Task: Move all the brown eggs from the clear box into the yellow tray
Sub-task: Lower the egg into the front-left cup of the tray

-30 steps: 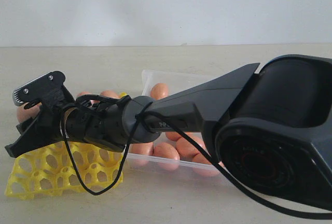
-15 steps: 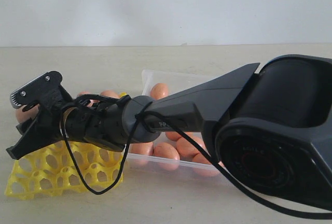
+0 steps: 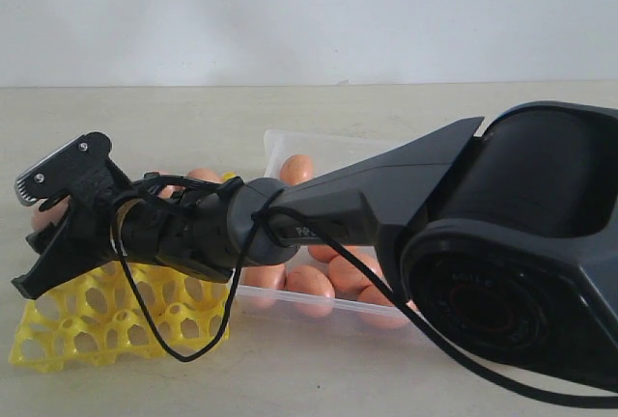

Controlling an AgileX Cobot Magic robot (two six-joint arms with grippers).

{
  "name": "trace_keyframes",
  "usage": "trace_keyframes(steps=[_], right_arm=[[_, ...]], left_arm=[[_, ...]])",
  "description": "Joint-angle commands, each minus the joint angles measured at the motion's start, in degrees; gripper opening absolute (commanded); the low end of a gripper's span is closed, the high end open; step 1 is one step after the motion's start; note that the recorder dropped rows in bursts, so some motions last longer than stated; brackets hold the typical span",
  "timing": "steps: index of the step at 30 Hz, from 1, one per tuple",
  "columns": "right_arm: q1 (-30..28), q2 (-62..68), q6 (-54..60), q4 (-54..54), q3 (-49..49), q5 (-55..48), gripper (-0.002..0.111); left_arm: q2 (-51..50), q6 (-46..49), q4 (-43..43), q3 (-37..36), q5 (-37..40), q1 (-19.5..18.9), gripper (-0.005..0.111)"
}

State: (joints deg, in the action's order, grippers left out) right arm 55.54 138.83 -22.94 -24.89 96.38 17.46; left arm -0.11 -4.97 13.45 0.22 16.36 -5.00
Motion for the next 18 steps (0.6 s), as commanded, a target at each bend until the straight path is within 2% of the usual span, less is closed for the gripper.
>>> trace_keyframes(steps=[1,10,18], right_arm=[[0.0,-0.1,0.6,0.1,0.3,0.7,0.063],[0.0,-1.0,1.6,0.4,0.3,-0.1,0.063],[-0.9,-8.5,4.0,-0.6,0.3,-14.7,0.063]], left_arm=[[0.1,-0.1,-0.1,-0.2,-0.1,-0.1,0.022],[0.1,-0.1,-0.1,-0.2,-0.1,-0.1,0.022],[0.1,-0.1,-0.1,-0.2,-0.1,-0.1,0.022]])
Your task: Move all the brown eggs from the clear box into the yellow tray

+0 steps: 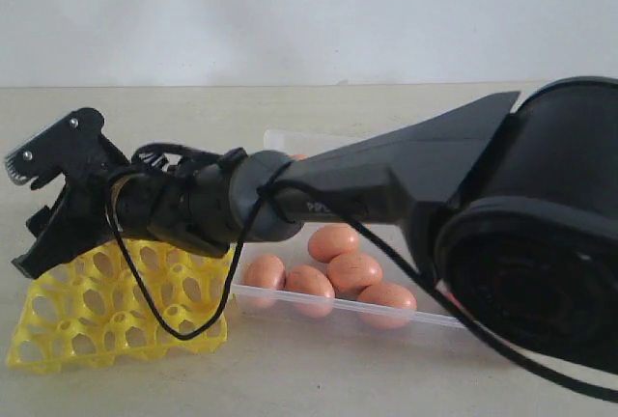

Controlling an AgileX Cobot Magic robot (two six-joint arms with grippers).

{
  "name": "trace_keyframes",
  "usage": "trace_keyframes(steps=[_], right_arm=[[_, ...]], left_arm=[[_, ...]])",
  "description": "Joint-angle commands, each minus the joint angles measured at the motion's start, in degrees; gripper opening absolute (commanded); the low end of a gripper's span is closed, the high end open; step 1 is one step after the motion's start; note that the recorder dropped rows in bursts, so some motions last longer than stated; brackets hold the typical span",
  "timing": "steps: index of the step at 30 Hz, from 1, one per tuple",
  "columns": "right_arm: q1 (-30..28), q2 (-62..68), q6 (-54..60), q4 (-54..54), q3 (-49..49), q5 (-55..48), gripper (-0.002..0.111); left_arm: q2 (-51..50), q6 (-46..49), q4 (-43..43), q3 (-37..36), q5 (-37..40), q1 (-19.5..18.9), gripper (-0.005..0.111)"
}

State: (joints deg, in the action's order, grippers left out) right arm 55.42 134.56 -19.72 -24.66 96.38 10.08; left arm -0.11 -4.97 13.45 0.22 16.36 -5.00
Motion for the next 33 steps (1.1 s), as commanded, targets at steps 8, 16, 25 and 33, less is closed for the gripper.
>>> trace_keyframes(steps=[8,16,25,33], right_arm=[[-1.2,-12.5,1.0,-3.3,0.3,-20.4,0.060],[-1.2,-21.4,4.1,-6.6,-3.0,-40.3,0.059],[-4.7,-31.3,15.9,-8.2,-22.4,-51.8,0.059],[-7.4,-26.2,29.3,-14.9,-24.6,-47.4,0.059]], left_arm=[[0.1,-0.1,-0.1,-0.2,-0.1,-0.1,0.022],[0.1,-0.1,-0.1,-0.2,-0.1,-0.1,0.022],[0.1,-0.1,-0.1,-0.2,-0.1,-0.1,0.022],[0.1,-0.1,-0.1,-0.2,-0.1,-0.1,0.022]])
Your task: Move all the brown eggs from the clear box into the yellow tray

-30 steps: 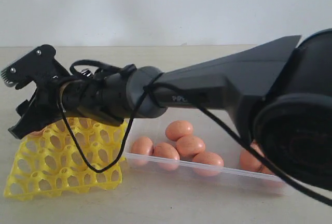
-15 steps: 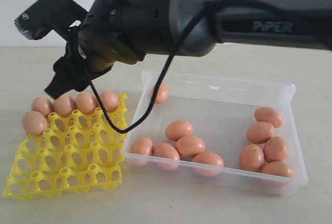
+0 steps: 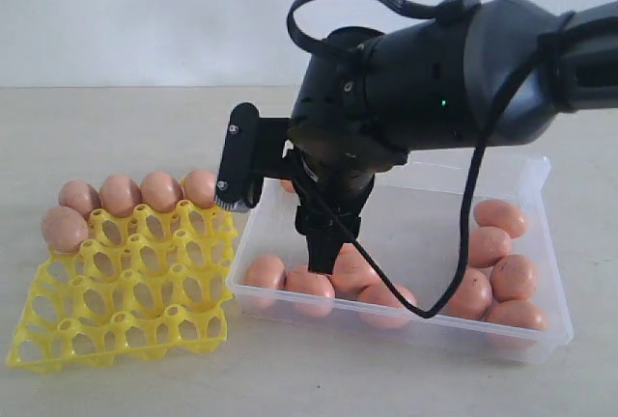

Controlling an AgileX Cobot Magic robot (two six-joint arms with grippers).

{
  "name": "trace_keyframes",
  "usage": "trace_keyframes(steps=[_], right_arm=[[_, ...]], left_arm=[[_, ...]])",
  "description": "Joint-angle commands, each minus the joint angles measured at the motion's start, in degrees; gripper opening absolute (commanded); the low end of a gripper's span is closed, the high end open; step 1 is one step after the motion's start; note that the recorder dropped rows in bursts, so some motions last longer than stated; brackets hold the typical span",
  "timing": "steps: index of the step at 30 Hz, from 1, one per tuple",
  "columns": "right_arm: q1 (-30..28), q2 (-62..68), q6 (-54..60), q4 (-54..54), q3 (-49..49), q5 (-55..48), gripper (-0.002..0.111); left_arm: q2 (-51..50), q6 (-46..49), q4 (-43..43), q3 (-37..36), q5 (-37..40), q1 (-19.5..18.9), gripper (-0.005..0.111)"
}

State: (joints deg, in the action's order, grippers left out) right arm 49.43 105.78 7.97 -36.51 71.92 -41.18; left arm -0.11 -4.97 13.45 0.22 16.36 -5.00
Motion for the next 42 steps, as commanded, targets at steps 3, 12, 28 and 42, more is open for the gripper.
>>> trace_keyframes(steps=[3,12,28,42], right_arm=[[-1.5,3.9,2.3,-3.1,-0.1,7.6,0.059],[-1.9,7.4,4.7,-3.0,-0.1,9.7,0.059],[-3.8,8.0,3.8,-2.7,-0.1,4.9,0.059],[-3.7,3.5,-12.3,3.0,-0.1,2.4,0.059]], left_arm=[[0.1,-0.1,-0.1,-0.2,-0.1,-0.1,0.022],[0.1,-0.1,-0.1,-0.2,-0.1,-0.1,0.022],[0.1,-0.1,-0.1,-0.2,-0.1,-0.1,0.022],[0.1,-0.1,-0.1,-0.2,-0.1,-0.1,0.022]])
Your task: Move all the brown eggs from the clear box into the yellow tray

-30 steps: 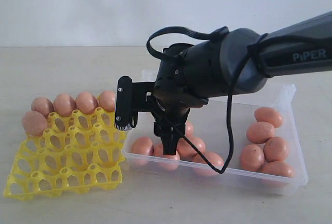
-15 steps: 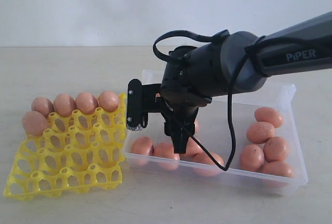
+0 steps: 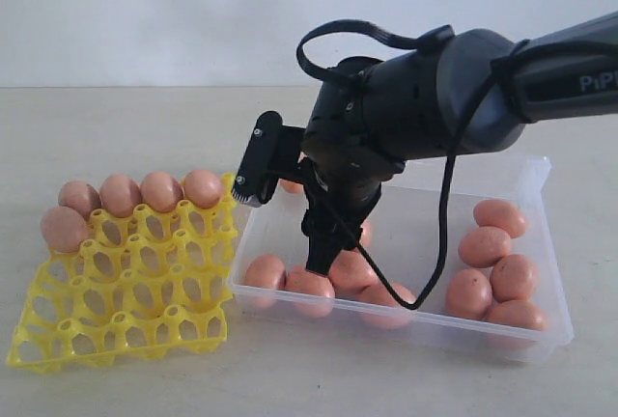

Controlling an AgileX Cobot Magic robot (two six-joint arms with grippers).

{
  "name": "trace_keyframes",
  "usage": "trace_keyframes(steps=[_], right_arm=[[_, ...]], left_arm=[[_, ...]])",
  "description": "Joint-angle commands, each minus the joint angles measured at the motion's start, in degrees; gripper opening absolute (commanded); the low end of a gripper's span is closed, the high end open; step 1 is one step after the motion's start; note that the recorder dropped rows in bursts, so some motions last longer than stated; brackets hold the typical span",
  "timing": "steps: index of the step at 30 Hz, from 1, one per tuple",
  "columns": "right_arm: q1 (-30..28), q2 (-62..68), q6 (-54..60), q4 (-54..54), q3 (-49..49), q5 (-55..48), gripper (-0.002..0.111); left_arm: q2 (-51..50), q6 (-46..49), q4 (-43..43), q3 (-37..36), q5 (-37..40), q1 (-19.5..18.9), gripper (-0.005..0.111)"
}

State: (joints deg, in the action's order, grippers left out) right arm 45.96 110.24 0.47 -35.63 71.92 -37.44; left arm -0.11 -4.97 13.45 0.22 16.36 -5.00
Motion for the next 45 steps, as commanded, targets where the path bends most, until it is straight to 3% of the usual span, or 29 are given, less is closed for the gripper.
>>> trace_keyframes(steps=[1,8,20,34,45], right_arm=[[-0.2,-1.0,-6.1,2.5,-0.1,-1.3,0.059],[-0.2,-1.0,-13.9,2.6,-0.1,0.9,0.059],[-0.2,-0.3,-15.1,4.5,-0.1,5.2,0.059],[-0.2,3.0,-16.1,18.5,-0.1,16.2,0.059],[-0.2,1.2,-11.7,13.8,-0.1,2.0,0.059]], left_arm=[[0.1,-0.1,-0.1,-0.2,-0.1,-0.1,0.022],[0.1,-0.1,-0.1,-0.2,-0.1,-0.1,0.022],[0.1,-0.1,-0.1,-0.2,-0.1,-0.1,0.022],[0.1,-0.1,-0.1,-0.2,-0.1,-0.1,0.022],[0.1,-0.1,-0.1,-0.2,-0.1,-0.1,0.022]])
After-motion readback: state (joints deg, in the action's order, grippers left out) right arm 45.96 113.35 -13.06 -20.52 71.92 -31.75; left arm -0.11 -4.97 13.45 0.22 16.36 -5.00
